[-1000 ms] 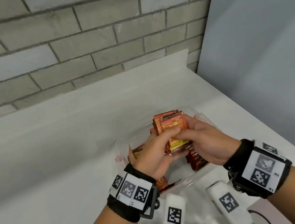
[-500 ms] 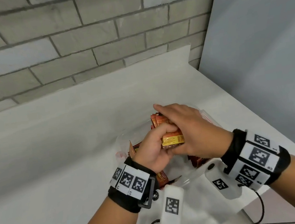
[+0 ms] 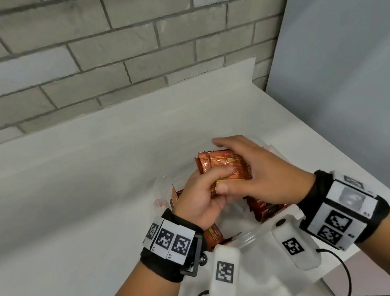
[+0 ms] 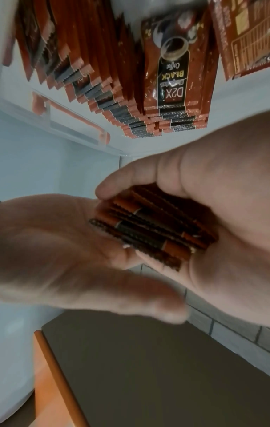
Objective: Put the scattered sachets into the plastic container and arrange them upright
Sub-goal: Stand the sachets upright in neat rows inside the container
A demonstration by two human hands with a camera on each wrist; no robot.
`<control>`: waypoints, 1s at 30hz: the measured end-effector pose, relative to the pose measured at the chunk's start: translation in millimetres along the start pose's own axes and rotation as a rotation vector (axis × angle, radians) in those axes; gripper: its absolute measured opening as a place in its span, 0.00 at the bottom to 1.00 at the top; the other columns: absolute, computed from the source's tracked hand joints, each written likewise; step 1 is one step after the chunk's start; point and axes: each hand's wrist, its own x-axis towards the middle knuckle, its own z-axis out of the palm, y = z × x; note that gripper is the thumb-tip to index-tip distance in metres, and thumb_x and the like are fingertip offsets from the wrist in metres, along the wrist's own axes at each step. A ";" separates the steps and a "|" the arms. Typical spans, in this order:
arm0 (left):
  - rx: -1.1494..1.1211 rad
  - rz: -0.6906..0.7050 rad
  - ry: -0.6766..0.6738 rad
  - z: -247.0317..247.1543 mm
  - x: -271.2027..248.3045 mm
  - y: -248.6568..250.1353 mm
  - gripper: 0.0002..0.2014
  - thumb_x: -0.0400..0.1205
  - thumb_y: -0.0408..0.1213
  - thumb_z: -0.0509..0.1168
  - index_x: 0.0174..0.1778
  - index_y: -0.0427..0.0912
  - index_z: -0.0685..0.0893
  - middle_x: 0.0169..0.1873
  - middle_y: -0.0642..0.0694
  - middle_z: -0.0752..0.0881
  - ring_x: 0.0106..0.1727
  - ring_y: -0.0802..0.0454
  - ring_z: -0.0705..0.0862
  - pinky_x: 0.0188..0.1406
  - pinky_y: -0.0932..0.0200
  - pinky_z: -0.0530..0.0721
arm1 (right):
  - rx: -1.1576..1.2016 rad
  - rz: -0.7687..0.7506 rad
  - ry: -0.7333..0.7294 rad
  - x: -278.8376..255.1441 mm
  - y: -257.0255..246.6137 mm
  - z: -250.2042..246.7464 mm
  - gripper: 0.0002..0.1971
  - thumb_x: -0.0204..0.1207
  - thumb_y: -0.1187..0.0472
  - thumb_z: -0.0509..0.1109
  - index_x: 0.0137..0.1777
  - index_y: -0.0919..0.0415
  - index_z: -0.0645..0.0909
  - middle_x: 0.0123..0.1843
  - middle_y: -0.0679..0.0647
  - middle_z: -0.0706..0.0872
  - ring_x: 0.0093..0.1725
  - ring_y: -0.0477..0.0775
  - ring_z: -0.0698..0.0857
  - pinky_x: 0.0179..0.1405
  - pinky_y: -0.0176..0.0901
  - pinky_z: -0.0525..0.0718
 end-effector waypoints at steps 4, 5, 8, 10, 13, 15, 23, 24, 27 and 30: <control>0.036 0.011 -0.013 -2.6 -4.2 7.5 0.13 0.76 0.33 0.69 0.56 0.36 0.86 0.48 0.37 0.90 0.46 0.44 0.90 0.46 0.49 0.90 | 0.152 0.048 0.175 -5.0 10.6 -12.6 0.29 0.72 0.38 0.69 0.73 0.41 0.68 0.63 0.44 0.76 0.60 0.35 0.77 0.54 0.32 0.79; 0.050 0.006 -0.007 -3.7 -3.7 7.8 0.12 0.77 0.33 0.69 0.56 0.36 0.86 0.47 0.37 0.90 0.44 0.44 0.90 0.44 0.50 0.90 | 0.180 0.065 0.174 -6.0 10.5 -14.9 0.28 0.70 0.41 0.70 0.70 0.40 0.70 0.60 0.45 0.78 0.56 0.37 0.78 0.50 0.33 0.81; 0.077 -0.030 0.007 -3.8 -2.5 6.0 0.14 0.77 0.37 0.69 0.57 0.37 0.84 0.45 0.39 0.90 0.42 0.45 0.90 0.43 0.52 0.90 | 0.288 0.083 0.094 -6.7 11.3 -17.0 0.26 0.70 0.52 0.73 0.68 0.41 0.72 0.49 0.47 0.83 0.47 0.44 0.84 0.48 0.41 0.85; 0.044 -0.049 0.031 -2.8 -3.4 5.5 0.17 0.78 0.44 0.69 0.58 0.38 0.84 0.45 0.39 0.89 0.43 0.46 0.89 0.42 0.52 0.90 | 0.332 0.059 0.126 -5.8 11.4 -17.0 0.22 0.72 0.62 0.75 0.63 0.43 0.76 0.44 0.47 0.85 0.43 0.46 0.85 0.46 0.42 0.85; -0.014 -0.045 0.086 -4.7 -2.7 5.9 0.26 0.72 0.54 0.67 0.58 0.37 0.83 0.46 0.37 0.87 0.42 0.46 0.87 0.45 0.49 0.89 | 0.342 -0.024 0.333 -5.8 8.6 -18.9 0.13 0.72 0.70 0.75 0.47 0.51 0.80 0.42 0.46 0.84 0.44 0.46 0.84 0.45 0.43 0.84; -0.099 -0.038 0.104 -8.1 -2.6 6.7 0.34 0.67 0.58 0.74 0.61 0.36 0.82 0.47 0.35 0.87 0.43 0.44 0.88 0.44 0.46 0.90 | 0.254 -0.114 0.362 -7.1 5.4 -17.4 0.12 0.69 0.73 0.76 0.39 0.56 0.81 0.47 0.49 0.84 0.51 0.44 0.83 0.53 0.36 0.81; -0.101 0.081 0.123 -11.7 -4.7 11.6 0.18 0.71 0.30 0.68 0.57 0.31 0.84 0.53 0.32 0.88 0.50 0.40 0.88 0.53 0.41 0.86 | 0.063 -0.055 0.084 -12.1 7.8 -7.8 0.14 0.66 0.63 0.76 0.48 0.45 0.84 0.68 0.37 0.74 0.71 0.41 0.70 0.69 0.28 0.63; -0.084 0.091 0.147 -11.5 -4.7 11.9 0.19 0.71 0.29 0.68 0.58 0.31 0.83 0.55 0.31 0.87 0.51 0.39 0.88 0.53 0.41 0.86 | 0.113 -0.031 0.086 -12.2 6.7 -8.1 0.15 0.67 0.61 0.76 0.51 0.45 0.81 0.67 0.38 0.75 0.69 0.40 0.72 0.68 0.31 0.68; -0.114 0.123 0.183 -11.4 -5.0 11.8 0.22 0.71 0.28 0.68 0.62 0.28 0.80 0.57 0.30 0.86 0.54 0.38 0.87 0.46 0.44 0.89 | 0.322 0.158 0.141 -10.1 5.2 -4.5 0.16 0.72 0.58 0.77 0.55 0.49 0.73 0.58 0.46 0.83 0.55 0.45 0.84 0.54 0.41 0.83; -0.088 0.134 0.169 -10.5 -5.5 11.7 0.19 0.72 0.25 0.71 0.60 0.30 0.82 0.54 0.32 0.87 0.52 0.39 0.88 0.44 0.46 0.89 | 0.447 0.242 0.136 -9.2 5.3 4.2 0.14 0.73 0.62 0.75 0.53 0.54 0.74 0.45 0.56 0.89 0.44 0.58 0.89 0.51 0.53 0.87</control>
